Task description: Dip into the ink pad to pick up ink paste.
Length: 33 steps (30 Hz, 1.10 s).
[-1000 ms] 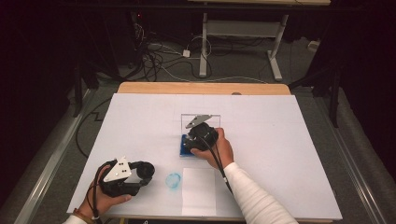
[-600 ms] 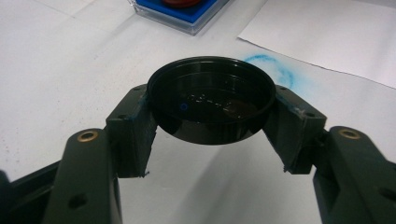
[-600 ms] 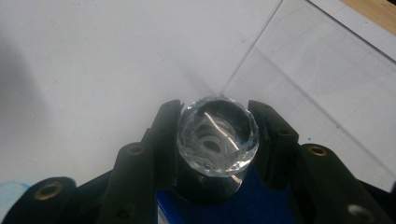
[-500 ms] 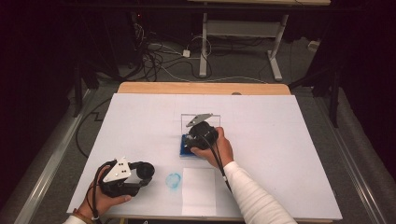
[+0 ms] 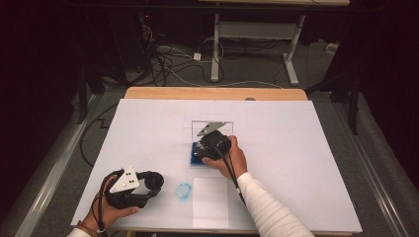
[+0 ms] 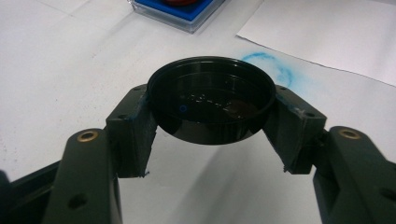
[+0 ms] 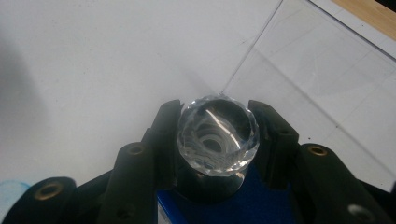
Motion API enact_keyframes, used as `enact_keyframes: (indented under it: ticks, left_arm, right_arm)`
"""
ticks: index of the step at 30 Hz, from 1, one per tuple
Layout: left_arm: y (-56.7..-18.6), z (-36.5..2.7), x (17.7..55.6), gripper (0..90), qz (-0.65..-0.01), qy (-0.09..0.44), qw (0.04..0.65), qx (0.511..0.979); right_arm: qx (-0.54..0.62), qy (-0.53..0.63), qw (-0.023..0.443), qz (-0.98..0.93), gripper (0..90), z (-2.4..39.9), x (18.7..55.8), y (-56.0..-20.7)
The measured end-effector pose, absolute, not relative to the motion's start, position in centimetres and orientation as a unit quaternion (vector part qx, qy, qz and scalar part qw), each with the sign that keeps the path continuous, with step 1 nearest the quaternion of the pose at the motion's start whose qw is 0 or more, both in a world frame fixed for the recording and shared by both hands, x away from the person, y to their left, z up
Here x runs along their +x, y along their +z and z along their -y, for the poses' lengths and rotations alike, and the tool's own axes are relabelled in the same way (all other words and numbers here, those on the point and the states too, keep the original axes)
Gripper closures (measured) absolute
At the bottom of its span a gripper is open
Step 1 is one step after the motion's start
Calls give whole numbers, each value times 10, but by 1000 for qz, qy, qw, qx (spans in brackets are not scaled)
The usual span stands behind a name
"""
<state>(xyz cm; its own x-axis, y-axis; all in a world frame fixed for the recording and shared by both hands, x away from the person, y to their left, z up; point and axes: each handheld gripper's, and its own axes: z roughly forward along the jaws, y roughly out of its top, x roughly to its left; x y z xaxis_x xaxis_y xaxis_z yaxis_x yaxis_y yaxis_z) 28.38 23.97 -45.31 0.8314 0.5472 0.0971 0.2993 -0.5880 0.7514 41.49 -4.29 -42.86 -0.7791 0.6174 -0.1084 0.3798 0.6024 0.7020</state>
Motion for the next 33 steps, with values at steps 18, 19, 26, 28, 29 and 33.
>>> enact_keyframes:
  ticks: [18,19,26,28,29,33]
  left_arm:
    - [-453,-239,283,366,-241,160,384,877]
    - [-453,-239,283,365,-241,161,384,877]
    - [-453,-240,284,366,-240,156,387,876]
    - [-453,-240,284,366,-241,155,388,876]
    - [-454,-240,284,366,-241,155,388,876]
    - [-454,-239,284,366,-241,154,387,876]
  right_arm:
    - [284,347,171,-877,573,44,415,-430]
    - [283,348,169,-878,573,44,415,-430]
    - [281,349,165,-879,572,45,417,-430]
    - [284,349,160,-878,572,45,418,-430]
    - [284,349,160,-879,572,45,417,-430]
    - [280,347,158,-881,572,45,418,-429]
